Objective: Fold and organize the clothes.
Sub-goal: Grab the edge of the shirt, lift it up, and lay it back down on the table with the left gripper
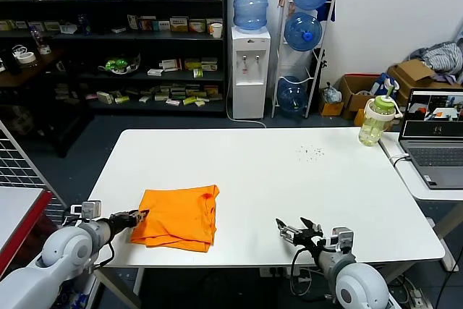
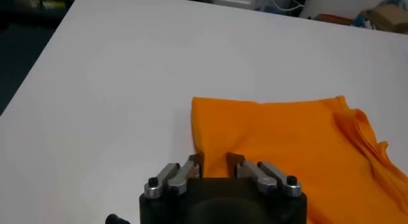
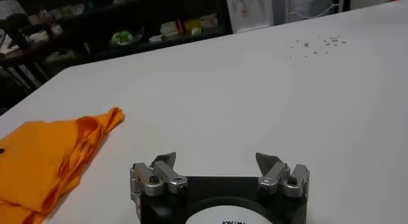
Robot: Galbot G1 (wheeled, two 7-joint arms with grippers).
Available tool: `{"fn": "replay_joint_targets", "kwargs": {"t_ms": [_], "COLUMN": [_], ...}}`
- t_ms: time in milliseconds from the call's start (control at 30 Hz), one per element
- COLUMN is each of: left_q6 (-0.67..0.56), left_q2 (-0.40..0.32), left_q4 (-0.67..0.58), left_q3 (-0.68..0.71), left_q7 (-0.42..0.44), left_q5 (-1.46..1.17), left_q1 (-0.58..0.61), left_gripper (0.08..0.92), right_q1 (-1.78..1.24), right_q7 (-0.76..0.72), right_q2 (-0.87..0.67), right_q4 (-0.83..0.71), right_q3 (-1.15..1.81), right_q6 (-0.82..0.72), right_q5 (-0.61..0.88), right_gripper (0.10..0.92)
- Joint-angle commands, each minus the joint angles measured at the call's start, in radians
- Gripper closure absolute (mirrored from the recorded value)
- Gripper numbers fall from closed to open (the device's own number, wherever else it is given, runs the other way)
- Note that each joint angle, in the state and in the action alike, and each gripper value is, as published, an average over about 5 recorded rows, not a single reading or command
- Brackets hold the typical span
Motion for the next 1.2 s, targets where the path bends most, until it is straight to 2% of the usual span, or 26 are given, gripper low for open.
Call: {"fn": "replay_joint_targets", "kwargs": {"t_ms": [33, 200, 300, 467, 633, 767, 933, 1100, 1200], "left_q6": [-0.004, -0.005, 0.000, 0.039, 0.087, 0.099, 0.096, 0.087, 0.088], "left_q2": [-0.015, -0.014, -0.002, 0.070, 0.210, 0.310, 0.398, 0.436, 0.431], "left_q4": [-0.015, -0.050, -0.107, -0.250, -0.316, -0.293, -0.194, -0.118, -0.129], "left_q3": [0.000, -0.012, -0.033, -0.084, -0.120, -0.131, -0.139, -0.139, -0.138], "left_q7": [-0.026, -0.050, -0.094, -0.200, -0.256, -0.265, -0.238, -0.214, -0.224], "left_q5": [-0.012, -0.014, -0.013, 0.012, 0.017, 0.028, 0.076, 0.122, 0.101], "left_q1": [-0.001, 0.008, 0.020, 0.050, 0.080, 0.088, 0.060, 0.049, 0.059], "left_gripper": [0.663, 0.818, 0.893, 0.903, 0.903, 0.903, 0.903, 0.903, 0.903], "right_q1": [-0.002, -0.005, -0.006, -0.004, 0.008, 0.015, 0.006, -0.008, -0.018], "right_q7": [0.001, 0.000, -0.003, -0.012, -0.023, -0.033, -0.049, -0.053, -0.055], "right_q2": [0.001, 0.000, -0.001, -0.003, -0.008, -0.011, -0.020, -0.022, -0.017], "right_q4": [0.002, 0.003, 0.003, -0.003, -0.007, -0.006, -0.001, 0.006, 0.016], "right_q3": [0.000, 0.001, 0.002, 0.003, -0.007, -0.014, -0.012, 0.006, 0.021], "right_q6": [0.001, 0.003, 0.007, 0.018, 0.034, 0.049, 0.068, 0.081, 0.088], "right_q5": [-0.001, -0.002, -0.003, -0.005, -0.014, -0.021, -0.030, -0.048, -0.070], "right_gripper": [0.203, 0.203, 0.203, 0.203, 0.203, 0.203, 0.203, 0.203, 0.203]}}
